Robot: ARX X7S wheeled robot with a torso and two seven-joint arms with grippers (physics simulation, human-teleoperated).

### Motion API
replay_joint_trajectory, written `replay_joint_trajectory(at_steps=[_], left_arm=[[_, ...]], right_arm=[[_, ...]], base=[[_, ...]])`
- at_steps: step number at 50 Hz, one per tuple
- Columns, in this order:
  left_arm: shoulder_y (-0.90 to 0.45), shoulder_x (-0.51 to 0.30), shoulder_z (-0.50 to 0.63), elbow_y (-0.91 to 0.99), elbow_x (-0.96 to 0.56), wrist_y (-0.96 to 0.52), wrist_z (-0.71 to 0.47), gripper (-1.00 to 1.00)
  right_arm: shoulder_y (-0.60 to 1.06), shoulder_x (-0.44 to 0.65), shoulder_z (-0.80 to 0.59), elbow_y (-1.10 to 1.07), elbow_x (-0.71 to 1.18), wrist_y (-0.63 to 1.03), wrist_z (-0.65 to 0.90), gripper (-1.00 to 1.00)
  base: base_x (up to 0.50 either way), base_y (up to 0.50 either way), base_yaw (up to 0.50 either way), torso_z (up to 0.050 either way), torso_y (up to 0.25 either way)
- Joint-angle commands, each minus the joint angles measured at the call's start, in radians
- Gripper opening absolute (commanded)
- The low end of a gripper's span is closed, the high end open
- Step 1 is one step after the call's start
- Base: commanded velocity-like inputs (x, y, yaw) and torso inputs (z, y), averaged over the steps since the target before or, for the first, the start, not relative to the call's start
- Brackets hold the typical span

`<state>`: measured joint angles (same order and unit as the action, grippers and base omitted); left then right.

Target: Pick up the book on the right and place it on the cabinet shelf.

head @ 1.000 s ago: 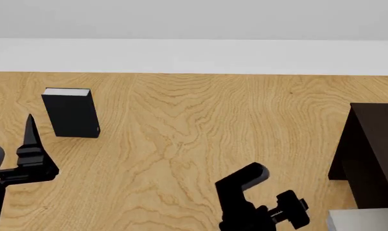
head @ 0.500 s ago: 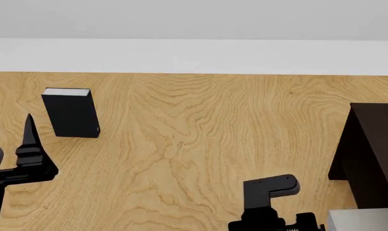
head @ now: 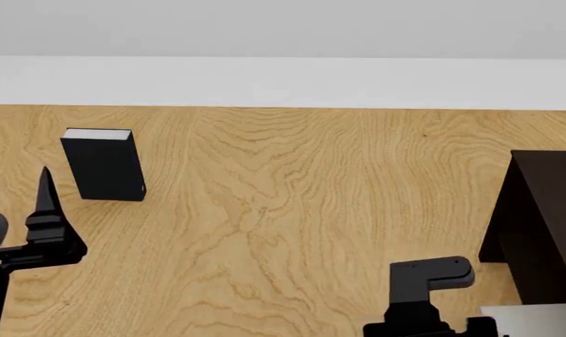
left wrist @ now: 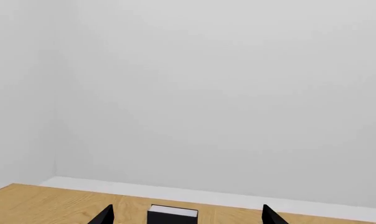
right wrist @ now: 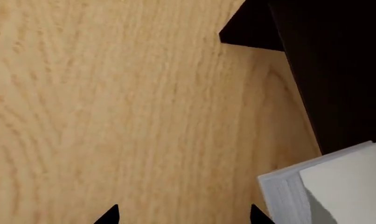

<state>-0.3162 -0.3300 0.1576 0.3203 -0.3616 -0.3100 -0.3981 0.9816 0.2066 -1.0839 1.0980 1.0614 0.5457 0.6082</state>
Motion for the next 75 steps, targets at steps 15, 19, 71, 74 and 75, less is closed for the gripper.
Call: replay_joint_trajectory(at_steps=[15, 19, 71, 74, 75], left_arm=[[-0.005, -0.003, 0.012, -0.012, 0.005, 0.007, -0.006, 1.00], [-0.005, -0.003, 0.015, -0.013, 0.006, 0.008, -0.007, 1.00], [-0.010, -0.008, 0.036, -0.023, 0.003, 0.012, -0.016, 1.00], [-0.010, -0.009, 0.036, -0.024, 0.003, 0.015, -0.016, 1.00], [-0.009, -0.010, 0.034, -0.019, 0.002, 0.012, -0.018, 1.00]], right_arm=[[0.046, -0.045, 0.104, 0.210, -0.148, 0.002, -0.137, 1.00], [0.044, -0.040, 0.164, 0.210, -0.209, 0.014, -0.136, 1.00], [-0.012, 0.137, 0.454, -0.033, -0.407, 0.291, 0.040, 1.00], [-0.027, 0.157, 0.463, -0.080, -0.396, 0.314, 0.063, 1.00], [-0.031, 0.163, 0.467, -0.092, -0.394, 0.318, 0.074, 1.00]], base=[[0.00, 0.00, 0.00, 0.000, 0.000], [0.00, 0.00, 0.00, 0.000, 0.000], [0.00, 0.00, 0.00, 0.000, 0.000], [0.00, 0.00, 0.00, 0.000, 0.000], [0.00, 0.00, 0.00, 0.000, 0.000]])
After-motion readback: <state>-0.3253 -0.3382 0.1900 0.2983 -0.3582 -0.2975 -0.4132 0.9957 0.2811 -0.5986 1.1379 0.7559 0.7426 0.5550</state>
